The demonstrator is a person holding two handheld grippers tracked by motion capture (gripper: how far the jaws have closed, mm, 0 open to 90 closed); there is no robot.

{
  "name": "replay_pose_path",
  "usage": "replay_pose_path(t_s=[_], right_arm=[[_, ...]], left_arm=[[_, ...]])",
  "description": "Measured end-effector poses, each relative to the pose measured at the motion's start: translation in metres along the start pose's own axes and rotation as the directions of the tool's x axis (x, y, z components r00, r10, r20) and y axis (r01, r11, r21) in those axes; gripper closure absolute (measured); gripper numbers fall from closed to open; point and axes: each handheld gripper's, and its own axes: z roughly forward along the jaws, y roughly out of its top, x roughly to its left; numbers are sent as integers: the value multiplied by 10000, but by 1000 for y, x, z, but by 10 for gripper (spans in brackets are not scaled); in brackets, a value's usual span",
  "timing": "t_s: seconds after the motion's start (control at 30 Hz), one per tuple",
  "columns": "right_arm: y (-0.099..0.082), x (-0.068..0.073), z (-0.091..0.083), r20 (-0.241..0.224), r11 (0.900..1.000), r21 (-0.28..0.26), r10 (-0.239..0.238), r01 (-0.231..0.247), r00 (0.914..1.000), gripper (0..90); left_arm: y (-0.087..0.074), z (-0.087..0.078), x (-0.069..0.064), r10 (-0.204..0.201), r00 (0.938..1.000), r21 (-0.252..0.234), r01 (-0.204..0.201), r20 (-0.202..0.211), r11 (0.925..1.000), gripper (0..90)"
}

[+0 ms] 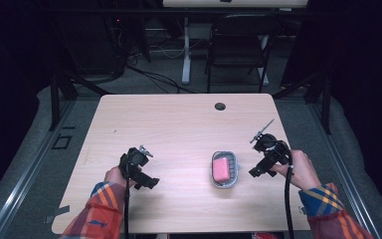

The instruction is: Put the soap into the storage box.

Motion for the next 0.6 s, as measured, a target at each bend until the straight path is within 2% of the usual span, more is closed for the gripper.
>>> replay_pose_path(t_s=[0.17,0.2,0.33,0.4,0.43,0.53,0.57,0.6], right_arm=[[-22,-8,5,219,9996,-180,234,-230,9995,21],[-25,-10,5,302,9999,-16,107,-106,9995,19],[-45,-16,13,478,9987,-382,345,-327,9983,7],[-54,-19,16,638,9992,-274,303,-286,9975,2],[-59,-20,19,569,9982,-463,415,-389,9975,0],[-70,-22,24,684,9989,-391,289,-263,9972,0],[-77,-23,28,758,9981,-533,363,-323,9965,0],[-77,-23,28,758,9981,-533,363,-323,9965,0]], left_arm=[[0,0,0,44,10000,31,-44,-23,10000,0],[0,0,0,43,10000,36,-43,-21,10000,0],[0,0,0,48,10000,67,-48,-28,10000,0],[0,1,0,56,10000,75,-56,-32,10000,0],[0,1,0,58,10000,78,-58,-27,10000,0],[0,1,-1,65,10000,100,-65,-34,9999,0],[0,1,-1,66,10000,103,-66,-33,9999,0],[0,1,-1,76,10000,101,-75,-28,9999,0]])
